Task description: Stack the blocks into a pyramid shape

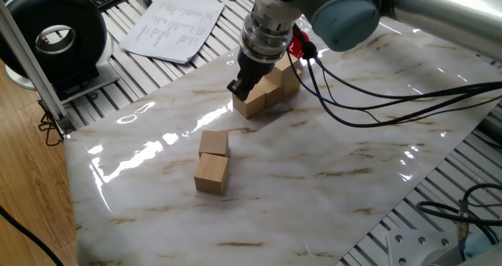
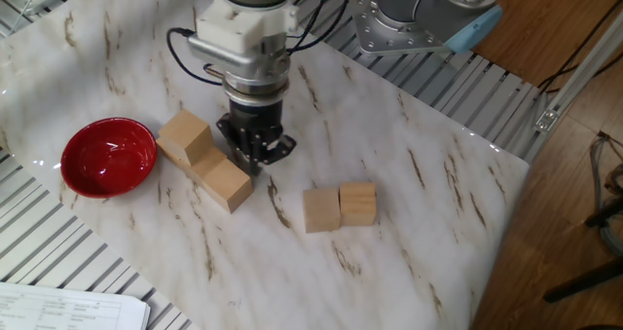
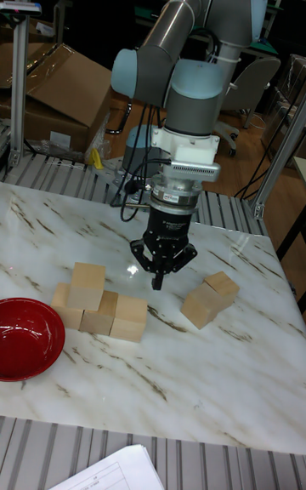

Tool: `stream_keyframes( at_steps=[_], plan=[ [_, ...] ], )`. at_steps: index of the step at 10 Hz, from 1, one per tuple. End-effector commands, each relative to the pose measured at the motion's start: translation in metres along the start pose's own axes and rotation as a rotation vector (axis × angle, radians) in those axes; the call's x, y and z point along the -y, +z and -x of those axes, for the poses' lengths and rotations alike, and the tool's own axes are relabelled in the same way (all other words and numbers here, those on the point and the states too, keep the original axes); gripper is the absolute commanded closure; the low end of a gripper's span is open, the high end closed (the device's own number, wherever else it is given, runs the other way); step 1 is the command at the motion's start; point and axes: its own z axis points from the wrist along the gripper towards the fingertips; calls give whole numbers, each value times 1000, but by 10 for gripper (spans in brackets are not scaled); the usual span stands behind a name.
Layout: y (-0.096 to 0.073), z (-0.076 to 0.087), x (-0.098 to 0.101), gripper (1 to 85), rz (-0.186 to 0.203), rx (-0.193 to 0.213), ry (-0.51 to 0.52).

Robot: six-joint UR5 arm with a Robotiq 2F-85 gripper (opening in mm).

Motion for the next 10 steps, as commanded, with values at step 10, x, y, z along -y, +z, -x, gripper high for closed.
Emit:
stream_keyframes(
  at_steps=[10],
  plan=[
    [-7,-17,11,847,-54,-52,-80]
  ],
)
